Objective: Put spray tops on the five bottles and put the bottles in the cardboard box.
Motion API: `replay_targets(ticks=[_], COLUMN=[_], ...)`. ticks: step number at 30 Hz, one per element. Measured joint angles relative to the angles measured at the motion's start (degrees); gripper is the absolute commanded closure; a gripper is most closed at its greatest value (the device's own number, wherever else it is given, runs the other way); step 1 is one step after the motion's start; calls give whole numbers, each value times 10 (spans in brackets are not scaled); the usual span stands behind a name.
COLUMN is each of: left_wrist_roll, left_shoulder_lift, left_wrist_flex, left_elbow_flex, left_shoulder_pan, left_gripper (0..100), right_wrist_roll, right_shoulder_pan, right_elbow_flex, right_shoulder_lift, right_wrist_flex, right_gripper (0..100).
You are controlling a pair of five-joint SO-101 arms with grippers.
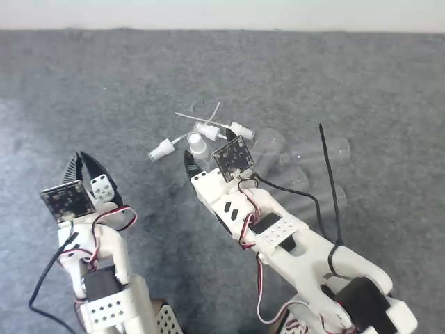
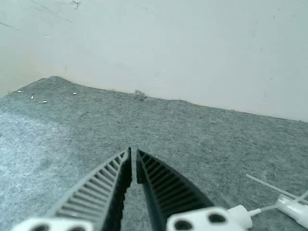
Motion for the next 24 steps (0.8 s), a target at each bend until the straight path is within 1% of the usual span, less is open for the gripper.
replay_targets(ticks=[15, 19, 24], left_wrist_roll=[0, 0, 0], left_shoulder_lift=[0, -1, -1], left_wrist_flex=[0, 0, 0], left_elbow_flex=[0, 0, 0], left_shoulder_pan=[0, 0, 0], left_gripper=[987, 987, 987], right_wrist_roll=[0, 0, 0], right_shoulder_pan=[-5, -10, -39], right_elbow_flex=[-34, -34, -34], right_shoulder_lift=[-11, -47, -69], right_wrist_flex=[4, 51, 102], right_gripper=[665, 665, 665])
